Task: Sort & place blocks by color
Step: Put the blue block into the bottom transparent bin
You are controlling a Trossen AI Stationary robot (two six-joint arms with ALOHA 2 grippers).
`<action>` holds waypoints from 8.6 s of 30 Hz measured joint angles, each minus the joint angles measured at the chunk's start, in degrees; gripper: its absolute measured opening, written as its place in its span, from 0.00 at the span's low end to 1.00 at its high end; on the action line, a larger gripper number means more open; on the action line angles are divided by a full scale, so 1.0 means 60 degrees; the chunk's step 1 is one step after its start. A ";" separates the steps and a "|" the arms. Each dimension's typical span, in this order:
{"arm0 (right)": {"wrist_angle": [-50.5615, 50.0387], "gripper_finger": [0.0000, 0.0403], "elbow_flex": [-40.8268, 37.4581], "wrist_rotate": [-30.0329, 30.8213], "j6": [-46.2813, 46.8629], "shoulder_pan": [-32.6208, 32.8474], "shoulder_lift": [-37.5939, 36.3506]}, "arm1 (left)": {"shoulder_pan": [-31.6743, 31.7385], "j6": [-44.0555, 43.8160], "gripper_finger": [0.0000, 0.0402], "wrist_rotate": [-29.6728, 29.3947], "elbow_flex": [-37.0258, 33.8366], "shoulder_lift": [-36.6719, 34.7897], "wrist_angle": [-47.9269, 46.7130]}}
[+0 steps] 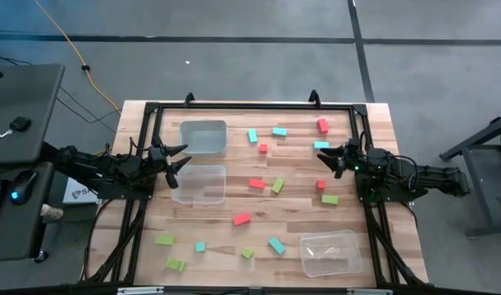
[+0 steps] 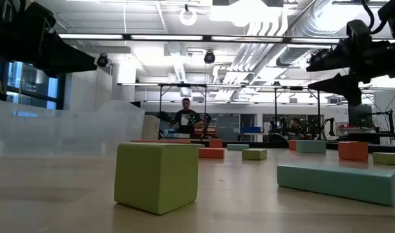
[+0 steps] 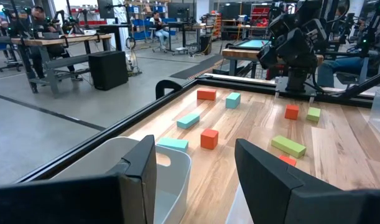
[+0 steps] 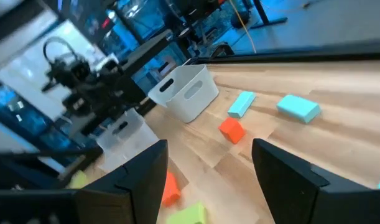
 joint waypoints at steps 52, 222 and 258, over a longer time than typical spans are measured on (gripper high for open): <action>-0.1118 0.56 0.4727 0.2783 -0.3186 -0.0007 0.2852 | 0.0002 0.0000 0.38 -0.0003 -0.0003 0.0003 0.0000; -1.1683 0.26 1.5992 -0.1584 -0.4370 0.0008 1.5294 | 0.0001 -0.0262 0.38 -0.0035 -0.0003 0.0003 0.0146; -0.9361 0.26 1.1498 -0.1901 0.4076 0.7357 1.3228 | 0.0001 -0.0484 0.38 -0.0022 0.0000 0.0003 0.0149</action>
